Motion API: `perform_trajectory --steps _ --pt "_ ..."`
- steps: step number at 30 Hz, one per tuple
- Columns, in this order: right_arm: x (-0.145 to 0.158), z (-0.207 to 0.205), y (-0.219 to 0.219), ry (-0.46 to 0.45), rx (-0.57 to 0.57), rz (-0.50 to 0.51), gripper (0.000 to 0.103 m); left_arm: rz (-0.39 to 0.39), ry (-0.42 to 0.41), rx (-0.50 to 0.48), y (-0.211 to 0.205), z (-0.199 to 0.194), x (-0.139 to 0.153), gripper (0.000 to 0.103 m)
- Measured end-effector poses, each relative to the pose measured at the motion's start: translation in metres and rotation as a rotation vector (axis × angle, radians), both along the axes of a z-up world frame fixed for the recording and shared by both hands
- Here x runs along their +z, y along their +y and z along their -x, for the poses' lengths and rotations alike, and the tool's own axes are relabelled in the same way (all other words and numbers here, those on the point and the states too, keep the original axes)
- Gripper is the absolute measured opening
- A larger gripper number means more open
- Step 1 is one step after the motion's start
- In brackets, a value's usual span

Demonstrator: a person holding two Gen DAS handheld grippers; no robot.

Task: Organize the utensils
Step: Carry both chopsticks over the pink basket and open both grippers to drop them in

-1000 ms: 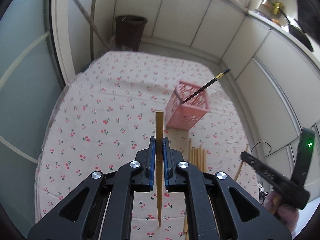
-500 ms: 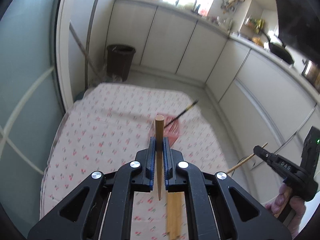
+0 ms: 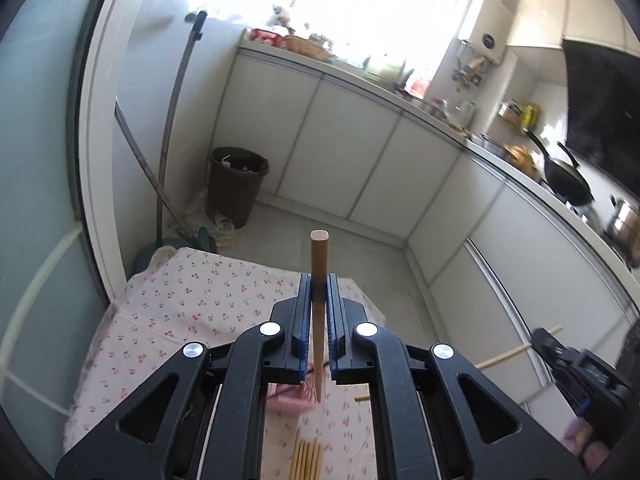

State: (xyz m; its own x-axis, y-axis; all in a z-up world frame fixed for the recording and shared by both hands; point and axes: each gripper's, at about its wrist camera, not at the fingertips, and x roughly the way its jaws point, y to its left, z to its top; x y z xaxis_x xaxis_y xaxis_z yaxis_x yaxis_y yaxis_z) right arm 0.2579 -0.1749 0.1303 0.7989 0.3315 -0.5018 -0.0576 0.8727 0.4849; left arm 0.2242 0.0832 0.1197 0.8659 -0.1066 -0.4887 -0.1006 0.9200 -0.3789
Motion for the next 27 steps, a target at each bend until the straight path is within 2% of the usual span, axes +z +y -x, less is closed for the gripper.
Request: perform_trajectory --steps 2,5,7,11,17,20,21,23,27 --pt "-0.001 -0.01 0.005 0.001 -0.002 0.005 0.006 0.011 0.024 -0.009 0.002 -0.014 -0.011 0.012" --pt "-0.009 -0.023 0.012 0.023 -0.004 -0.002 0.006 0.043 0.056 0.047 0.016 -0.023 -0.028 0.03" --pt "-0.018 -0.031 0.015 0.044 -0.003 -0.01 0.005 0.084 0.042 0.085 0.033 -0.014 -0.03 0.035" --pt "-0.029 -0.039 0.025 0.059 -0.009 0.004 0.005 0.113 0.025 0.138 0.061 0.006 -0.027 0.043" --pt "-0.055 -0.056 0.047 0.09 -0.023 -0.002 0.006 0.151 0.062 0.153 0.082 0.014 -0.037 0.043" --pt "-0.083 -0.065 0.059 0.131 -0.022 0.012 0.019 0.158 0.078 0.141 0.081 0.013 -0.042 0.043" --pt "-0.091 -0.066 0.061 0.157 -0.025 0.017 0.025 0.153 0.081 0.127 0.077 0.015 -0.043 0.043" --pt "-0.098 -0.06 0.06 0.159 -0.023 0.014 0.025 0.13 0.07 0.103 0.071 0.018 -0.04 0.043" --pt "-0.085 -0.037 0.059 0.097 -0.025 0.096 0.025 0.051 0.037 0.047 0.046 0.03 -0.03 0.044"
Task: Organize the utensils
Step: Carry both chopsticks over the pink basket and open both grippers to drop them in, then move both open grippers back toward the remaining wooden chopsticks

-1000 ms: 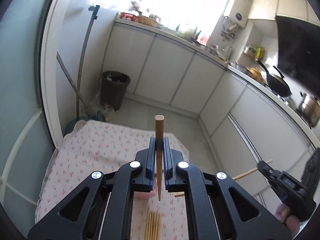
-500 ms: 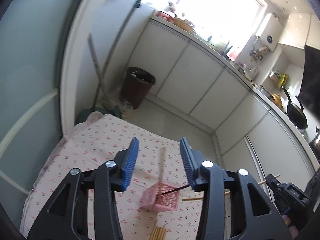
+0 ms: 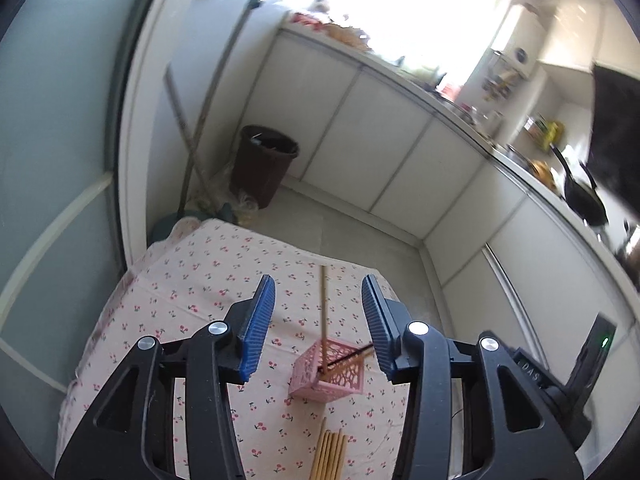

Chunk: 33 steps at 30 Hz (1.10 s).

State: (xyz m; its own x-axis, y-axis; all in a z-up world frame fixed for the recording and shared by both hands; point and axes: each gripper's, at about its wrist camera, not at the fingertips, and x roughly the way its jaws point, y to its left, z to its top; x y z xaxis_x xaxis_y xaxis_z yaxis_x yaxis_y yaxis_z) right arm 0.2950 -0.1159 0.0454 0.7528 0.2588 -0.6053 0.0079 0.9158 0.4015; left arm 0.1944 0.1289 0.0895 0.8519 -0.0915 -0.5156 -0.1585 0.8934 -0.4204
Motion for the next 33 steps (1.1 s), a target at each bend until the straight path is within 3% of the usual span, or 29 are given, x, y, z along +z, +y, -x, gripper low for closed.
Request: perform_trajectory --steps 2,4,6,10,15,19,26,33 --pt "0.006 0.012 -0.003 -0.016 0.004 0.032 0.028 -0.023 -0.001 -0.03 -0.014 0.008 0.0 0.052" --pt "0.009 0.023 -0.005 -0.027 0.003 0.061 0.037 -0.041 0.014 -0.059 -0.027 0.013 -0.006 0.057" --pt "0.006 0.035 -0.007 -0.021 0.001 0.1 0.038 -0.061 0.041 -0.077 -0.037 0.018 -0.015 0.059" --pt "-0.011 0.054 -0.01 0.021 0.006 0.151 0.058 -0.09 0.146 -0.126 -0.058 0.024 -0.049 0.064" --pt "-0.037 0.075 -0.018 0.065 -0.002 0.218 0.061 -0.107 0.232 -0.159 -0.073 0.03 -0.078 0.067" --pt "-0.047 0.089 -0.024 0.072 -0.008 0.264 0.071 -0.122 0.234 -0.171 -0.081 0.037 -0.084 0.075" --pt "-0.064 0.107 -0.027 0.099 -0.01 0.348 0.079 -0.18 0.269 -0.209 -0.101 0.041 -0.098 0.085" --pt "-0.082 0.116 -0.045 0.16 -0.042 0.341 0.093 -0.223 0.308 -0.198 -0.106 0.039 -0.114 0.094"
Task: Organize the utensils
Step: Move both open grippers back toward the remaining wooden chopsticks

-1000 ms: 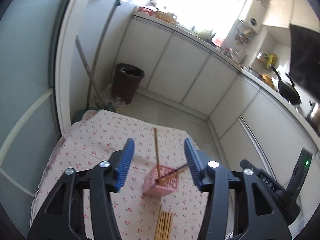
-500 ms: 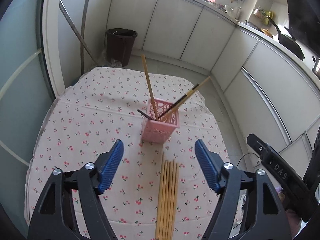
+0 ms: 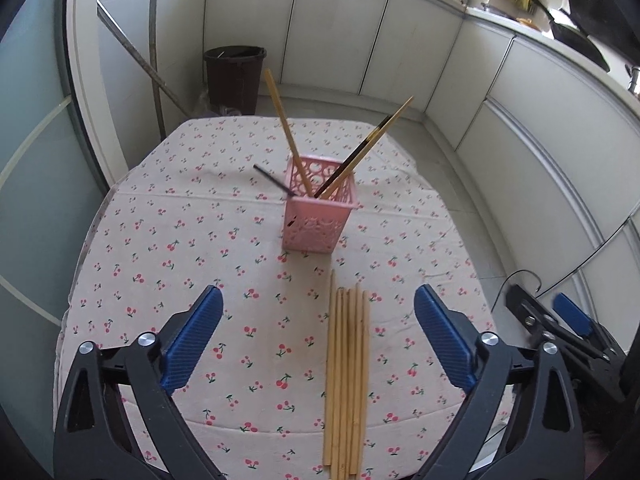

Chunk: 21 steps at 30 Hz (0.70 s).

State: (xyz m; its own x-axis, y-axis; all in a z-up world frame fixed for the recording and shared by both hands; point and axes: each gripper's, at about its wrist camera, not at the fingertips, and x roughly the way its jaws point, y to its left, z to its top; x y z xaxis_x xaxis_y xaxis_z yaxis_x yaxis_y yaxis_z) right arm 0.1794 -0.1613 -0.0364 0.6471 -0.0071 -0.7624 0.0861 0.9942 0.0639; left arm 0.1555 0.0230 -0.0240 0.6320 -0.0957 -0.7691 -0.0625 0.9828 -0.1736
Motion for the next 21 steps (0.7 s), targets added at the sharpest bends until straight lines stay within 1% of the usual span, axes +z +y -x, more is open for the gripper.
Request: perform_trajectory --steps 2,6,8,11,13,15,21 --pt "-0.007 0.001 -0.006 0.023 -0.01 -0.012 0.095 -0.005 0.021 0.002 0.002 -0.002 -0.007 0.096" --pt "-0.03 0.001 -0.017 0.127 -0.048 -0.005 0.096 -0.01 0.082 0.003 0.004 -0.008 -0.024 0.096" --pt "-0.039 0.001 -0.022 0.172 -0.05 -0.026 0.096 -0.006 0.124 -0.001 0.005 -0.011 -0.034 0.096" --pt "-0.045 0.003 -0.027 0.198 -0.058 -0.046 0.096 0.002 0.183 0.01 0.009 -0.016 -0.049 0.096" --pt "-0.046 0.004 -0.032 0.206 -0.063 -0.075 0.096 0.009 0.221 0.016 0.011 -0.02 -0.06 0.096" --pt "-0.049 0.005 -0.037 0.232 -0.066 -0.124 0.096 0.02 0.27 0.028 0.014 -0.026 -0.073 0.096" --pt "-0.07 0.003 -0.042 0.355 -0.056 -0.234 0.096 0.04 0.395 0.085 0.018 -0.042 -0.108 0.096"
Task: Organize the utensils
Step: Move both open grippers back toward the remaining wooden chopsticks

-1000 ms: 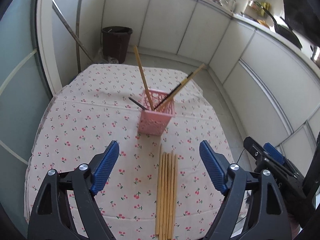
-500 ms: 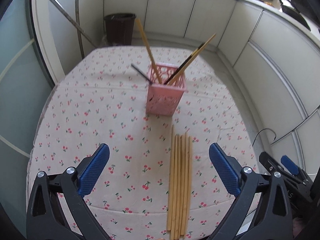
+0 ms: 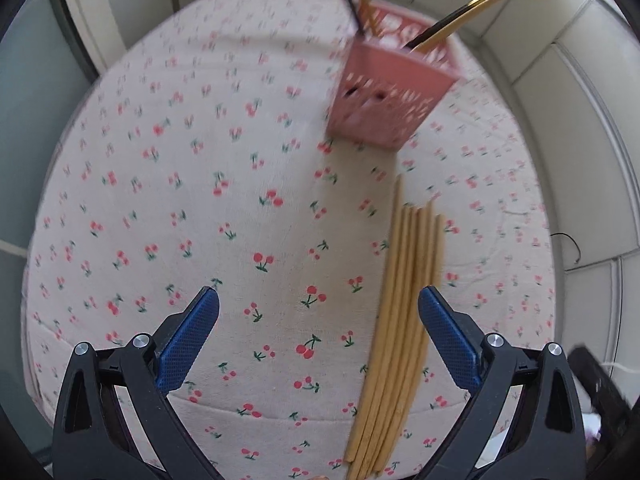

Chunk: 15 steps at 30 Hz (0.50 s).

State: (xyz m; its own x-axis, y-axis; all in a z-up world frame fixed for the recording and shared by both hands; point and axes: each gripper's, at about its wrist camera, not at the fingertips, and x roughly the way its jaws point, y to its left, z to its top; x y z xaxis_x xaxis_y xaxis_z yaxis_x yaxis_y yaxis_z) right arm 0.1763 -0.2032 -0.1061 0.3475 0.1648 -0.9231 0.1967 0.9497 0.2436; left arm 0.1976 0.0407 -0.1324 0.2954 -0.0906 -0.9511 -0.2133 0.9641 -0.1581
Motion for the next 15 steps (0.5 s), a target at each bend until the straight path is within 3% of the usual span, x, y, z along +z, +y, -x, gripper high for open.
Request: perform_trajectory --steps 5,15 --pt "-0.009 0.001 -0.002 0.044 -0.012 -0.065 0.096 0.028 0.044 0.042 -0.006 -0.019 -0.02 0.096" --pt "-0.012 0.0 -0.017 0.076 -0.07 -0.153 0.096 -0.138 -0.002 0.031 -0.03 -0.046 -0.03 0.093"
